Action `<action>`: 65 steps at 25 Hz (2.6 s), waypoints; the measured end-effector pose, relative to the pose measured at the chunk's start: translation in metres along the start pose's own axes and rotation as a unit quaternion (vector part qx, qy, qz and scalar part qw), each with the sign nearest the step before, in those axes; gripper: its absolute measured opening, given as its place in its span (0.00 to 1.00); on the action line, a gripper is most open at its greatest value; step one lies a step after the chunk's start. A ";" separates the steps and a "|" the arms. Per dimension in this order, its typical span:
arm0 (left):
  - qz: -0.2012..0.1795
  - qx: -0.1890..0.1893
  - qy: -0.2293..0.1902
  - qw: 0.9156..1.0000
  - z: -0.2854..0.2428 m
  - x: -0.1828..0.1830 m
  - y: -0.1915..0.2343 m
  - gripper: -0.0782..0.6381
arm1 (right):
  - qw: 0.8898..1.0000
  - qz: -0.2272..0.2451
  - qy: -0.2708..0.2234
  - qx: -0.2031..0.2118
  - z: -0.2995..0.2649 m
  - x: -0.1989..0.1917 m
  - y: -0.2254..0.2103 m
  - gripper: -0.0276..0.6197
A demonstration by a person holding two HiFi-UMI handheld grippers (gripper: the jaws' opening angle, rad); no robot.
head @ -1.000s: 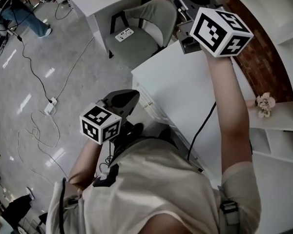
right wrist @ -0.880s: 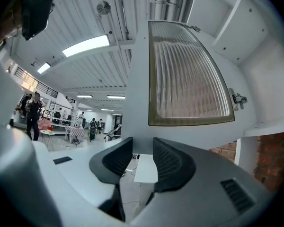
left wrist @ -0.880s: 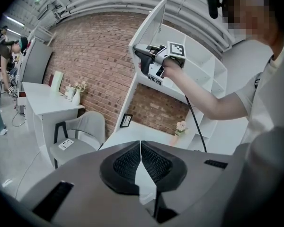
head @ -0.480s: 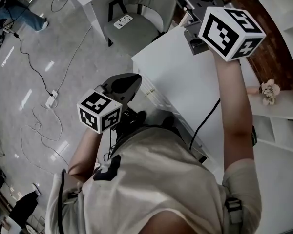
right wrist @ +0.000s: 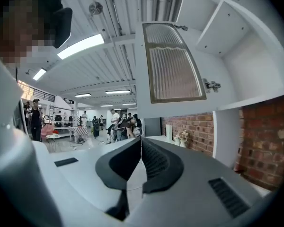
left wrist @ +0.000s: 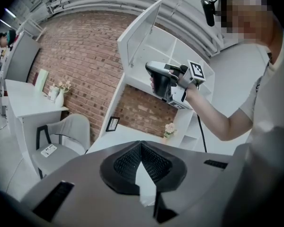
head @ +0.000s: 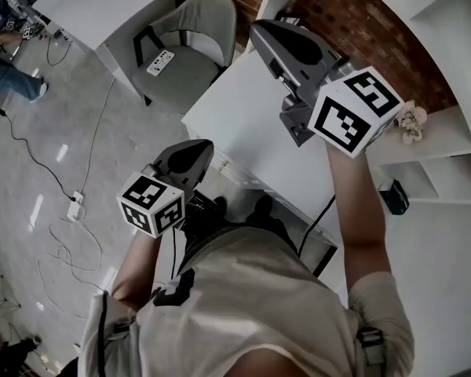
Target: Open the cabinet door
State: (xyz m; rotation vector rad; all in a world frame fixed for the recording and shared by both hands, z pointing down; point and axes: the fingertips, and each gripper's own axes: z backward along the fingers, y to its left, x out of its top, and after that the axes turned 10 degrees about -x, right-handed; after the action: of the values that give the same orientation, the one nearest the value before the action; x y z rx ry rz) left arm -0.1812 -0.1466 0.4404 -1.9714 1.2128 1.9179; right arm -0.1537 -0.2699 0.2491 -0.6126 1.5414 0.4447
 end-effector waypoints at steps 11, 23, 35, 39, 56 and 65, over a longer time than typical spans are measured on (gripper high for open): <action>-0.058 -0.064 0.034 0.996 -0.064 0.003 -0.055 0.13 | 0.988 -0.138 -0.014 -0.066 0.140 -0.047 -0.038 0.08; -0.082 -0.092 0.022 0.992 -0.120 -0.016 -0.157 0.13 | 0.973 -0.202 -0.022 -0.109 0.301 -0.100 -0.048 0.08; -0.099 -0.130 0.077 0.984 -0.143 -0.063 -0.243 0.13 | 0.961 -0.252 -0.037 -0.112 0.393 -0.143 -0.031 0.09; -0.124 -0.117 0.086 0.982 -0.129 -0.064 -0.256 0.13 | 0.959 -0.264 -0.021 -0.098 0.402 -0.154 -0.015 0.09; -0.110 -0.066 0.076 0.989 -0.067 -0.053 -0.200 0.13 | 0.965 -0.252 0.038 -0.066 0.346 -0.170 0.032 0.08; -0.115 -0.072 0.076 0.988 -0.053 -0.049 -0.176 0.13 | 0.966 -0.246 0.055 -0.064 0.317 -0.177 0.048 0.08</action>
State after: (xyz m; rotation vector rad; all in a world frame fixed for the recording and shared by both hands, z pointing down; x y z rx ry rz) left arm -0.0255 -0.0393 0.4183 -2.2540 0.8509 1.8160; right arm 0.0649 -0.0167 0.3989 -1.1024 1.4071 0.1309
